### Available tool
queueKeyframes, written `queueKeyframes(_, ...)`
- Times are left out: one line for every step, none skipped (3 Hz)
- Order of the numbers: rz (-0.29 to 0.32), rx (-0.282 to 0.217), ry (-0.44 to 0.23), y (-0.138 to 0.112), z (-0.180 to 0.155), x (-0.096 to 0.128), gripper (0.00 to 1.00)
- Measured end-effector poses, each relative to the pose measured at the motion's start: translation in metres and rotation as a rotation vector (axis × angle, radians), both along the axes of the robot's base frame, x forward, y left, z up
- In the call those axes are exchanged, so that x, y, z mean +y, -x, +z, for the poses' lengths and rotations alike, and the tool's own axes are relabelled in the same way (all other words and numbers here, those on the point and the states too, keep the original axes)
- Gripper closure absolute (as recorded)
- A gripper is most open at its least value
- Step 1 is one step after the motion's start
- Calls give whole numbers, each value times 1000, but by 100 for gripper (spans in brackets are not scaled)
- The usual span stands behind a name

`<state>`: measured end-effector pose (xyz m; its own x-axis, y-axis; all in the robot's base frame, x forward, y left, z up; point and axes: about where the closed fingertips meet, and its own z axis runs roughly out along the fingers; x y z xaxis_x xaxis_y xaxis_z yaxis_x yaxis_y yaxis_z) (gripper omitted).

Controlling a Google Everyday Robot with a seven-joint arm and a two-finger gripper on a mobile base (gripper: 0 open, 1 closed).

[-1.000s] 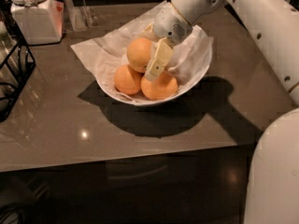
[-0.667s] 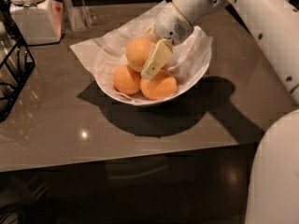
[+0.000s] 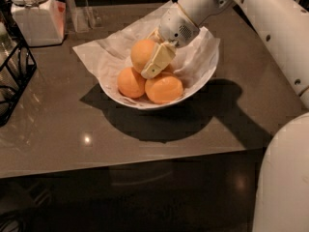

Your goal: Pick orange from white bowl

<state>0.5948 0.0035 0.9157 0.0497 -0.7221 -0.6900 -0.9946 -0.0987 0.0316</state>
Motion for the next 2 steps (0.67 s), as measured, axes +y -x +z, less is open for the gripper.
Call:
queueKeyframes(0, 0, 0, 0, 0, 0, 88)
queueKeyframes(17, -16, -13, 6, 19, 2, 100)
